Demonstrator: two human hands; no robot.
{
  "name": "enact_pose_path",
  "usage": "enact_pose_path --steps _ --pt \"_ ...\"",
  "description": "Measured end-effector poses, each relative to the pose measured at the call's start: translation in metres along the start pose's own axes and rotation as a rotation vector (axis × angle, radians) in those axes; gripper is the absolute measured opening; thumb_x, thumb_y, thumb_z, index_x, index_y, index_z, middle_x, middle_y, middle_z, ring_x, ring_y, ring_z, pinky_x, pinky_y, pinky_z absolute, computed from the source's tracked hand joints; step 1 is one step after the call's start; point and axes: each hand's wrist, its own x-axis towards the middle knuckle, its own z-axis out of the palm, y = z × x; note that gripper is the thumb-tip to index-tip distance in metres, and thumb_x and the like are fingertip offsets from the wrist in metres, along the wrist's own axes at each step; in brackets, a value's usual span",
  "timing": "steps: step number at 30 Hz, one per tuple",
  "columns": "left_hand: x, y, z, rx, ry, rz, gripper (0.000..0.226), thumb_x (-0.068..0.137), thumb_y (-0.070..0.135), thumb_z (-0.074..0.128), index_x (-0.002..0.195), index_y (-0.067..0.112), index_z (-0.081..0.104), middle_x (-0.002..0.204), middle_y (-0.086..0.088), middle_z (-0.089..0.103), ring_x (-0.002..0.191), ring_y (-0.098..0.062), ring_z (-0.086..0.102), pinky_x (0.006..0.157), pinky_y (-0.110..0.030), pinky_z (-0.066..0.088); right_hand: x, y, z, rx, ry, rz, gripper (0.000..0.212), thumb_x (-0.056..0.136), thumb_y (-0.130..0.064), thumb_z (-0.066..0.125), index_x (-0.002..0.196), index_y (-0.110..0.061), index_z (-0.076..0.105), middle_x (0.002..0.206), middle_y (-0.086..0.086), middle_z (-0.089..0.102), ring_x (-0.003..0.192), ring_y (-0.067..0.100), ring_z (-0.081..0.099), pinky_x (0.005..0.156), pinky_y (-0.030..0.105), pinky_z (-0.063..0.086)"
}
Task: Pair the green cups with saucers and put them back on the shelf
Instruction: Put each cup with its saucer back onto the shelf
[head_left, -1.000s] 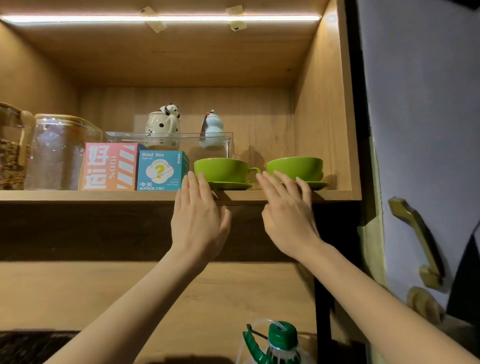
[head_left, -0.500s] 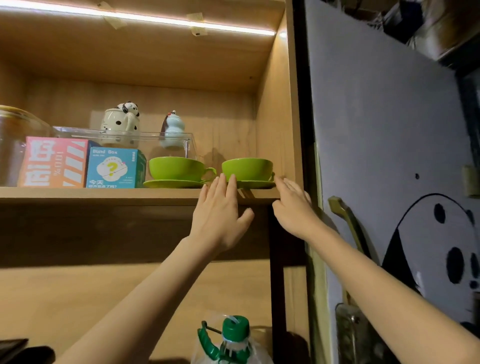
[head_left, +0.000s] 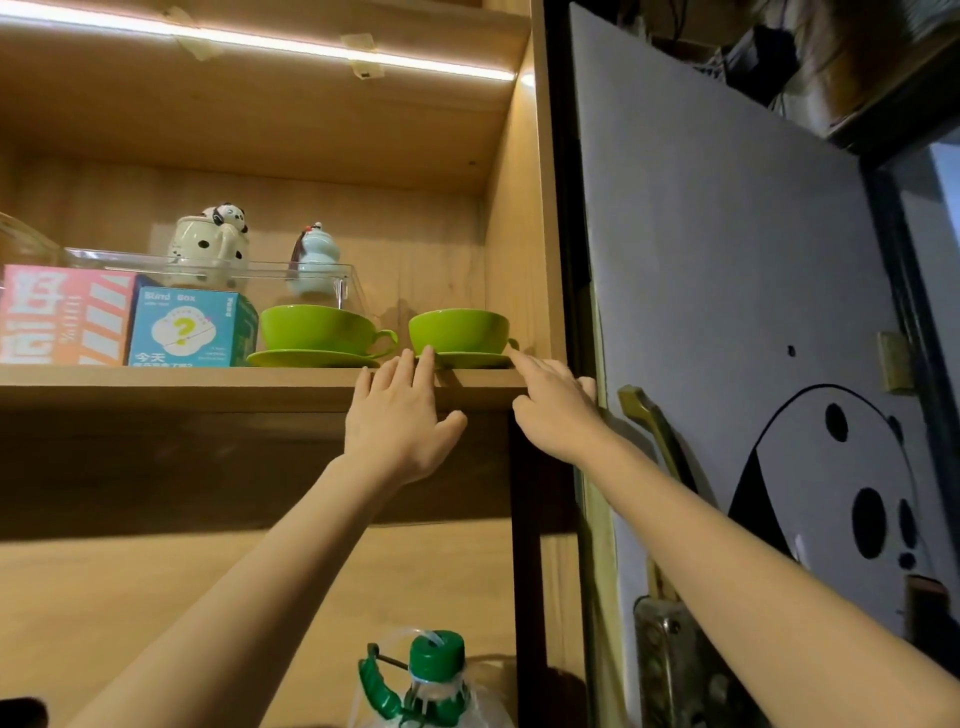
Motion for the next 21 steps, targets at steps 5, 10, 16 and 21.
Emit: enact_pose_path --steps 5,10,16,21 --pt "0.003 0.001 -0.002 0.028 -0.012 -0.014 0.076 0.086 0.046 0.04 0.146 0.013 0.006 0.156 -0.009 0.014 0.144 -0.024 0.011 0.117 -0.042 0.001 0.001 0.001 0.002 0.003 0.04 -0.037 0.056 0.093 -0.005 0.031 0.145 -0.024 0.022 0.152 0.003 0.03 0.14 0.022 0.021 0.113 0.048 0.012" --pt "0.009 -0.001 -0.002 0.016 0.009 -0.002 0.069 0.084 0.043 0.045 0.14 0.009 0.023 0.15 -0.008 0.031 0.14 -0.024 0.023 0.117 -0.043 0.006 0.003 0.005 0.003 -0.092 0.088 -0.104 0.054 0.092 -0.004 0.031 0.143 -0.022 0.025 0.151 0.002 0.032 0.14 0.018 0.023 0.115 0.042 0.012" --pt "0.011 0.001 0.001 0.041 0.039 0.0 0.068 0.083 0.044 0.047 0.137 0.007 0.028 0.144 -0.011 0.039 0.136 -0.027 0.031 0.117 -0.043 0.009 0.004 0.006 0.009 -0.069 0.099 -0.131 0.053 0.093 -0.007 0.032 0.144 -0.02 0.025 0.152 0.001 0.03 0.142 0.016 0.02 0.116 0.037 0.009" --pt "0.011 -0.001 0.004 0.025 0.076 0.009 0.07 0.082 0.042 0.048 0.139 0.01 0.025 0.14 -0.011 0.044 0.132 -0.028 0.035 0.116 -0.043 0.012 0.004 0.006 0.013 -0.024 0.105 -0.149 0.053 0.094 -0.007 0.031 0.145 -0.019 0.021 0.155 0.001 0.025 0.144 0.014 0.016 0.118 0.035 -0.002"
